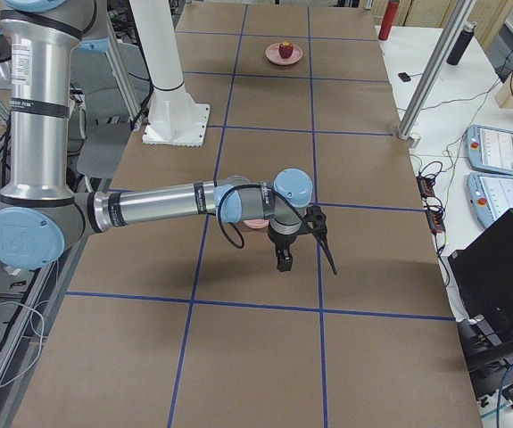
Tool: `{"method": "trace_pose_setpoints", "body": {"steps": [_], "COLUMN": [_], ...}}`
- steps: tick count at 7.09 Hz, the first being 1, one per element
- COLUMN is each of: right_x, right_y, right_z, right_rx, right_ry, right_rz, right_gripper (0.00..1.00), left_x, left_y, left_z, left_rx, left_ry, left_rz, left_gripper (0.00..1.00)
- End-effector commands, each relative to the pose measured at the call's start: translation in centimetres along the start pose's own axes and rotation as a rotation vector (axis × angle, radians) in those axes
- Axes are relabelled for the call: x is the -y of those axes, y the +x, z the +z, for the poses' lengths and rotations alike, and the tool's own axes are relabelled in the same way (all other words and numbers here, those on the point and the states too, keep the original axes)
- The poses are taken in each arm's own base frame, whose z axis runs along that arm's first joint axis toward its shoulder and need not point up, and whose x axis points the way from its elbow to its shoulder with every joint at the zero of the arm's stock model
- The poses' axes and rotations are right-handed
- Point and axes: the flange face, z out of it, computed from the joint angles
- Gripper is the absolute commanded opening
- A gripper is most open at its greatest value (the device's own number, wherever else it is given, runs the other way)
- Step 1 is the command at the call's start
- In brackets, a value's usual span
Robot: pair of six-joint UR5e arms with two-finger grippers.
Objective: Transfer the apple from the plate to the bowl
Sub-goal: 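Lower the right gripper onto the rim of the small pink bowl and grasp it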
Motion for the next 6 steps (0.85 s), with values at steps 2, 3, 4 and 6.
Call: {"method": "trace_pose_setpoints", "body": {"steps": [2, 3, 4, 6], "right_x": [0.7, 1.3, 1.8, 1.3], "right_y": [-2.8, -5.9, -9.5, -13.6], "right_z": [1.1, 2.6, 4.9, 11.2], "right_rx": [0.055, 0.064, 0.083, 0.084], "right_ry": [-0.025, -0.03, 0.013, 0.003], "right_rz": [-0.025, 0.031, 0.082, 0.085], "right_gripper": [1.0, 0.98, 0.92, 0.9], "left_x": [1.0, 0.9, 1.0, 1.0], "left_y": [0.6, 0.5, 0.6, 0.6], "left_z": [-0.3, -0.2, -0.3, -0.3], "left_rx": [-0.003, -0.003, -0.003, -0.003], "left_ry": [0.013, 0.012, 0.013, 0.013], "left_rz": [-0.111, -0.115, -0.114, -0.114], "left_gripper": [0.98, 0.98, 0.98, 0.98]}}
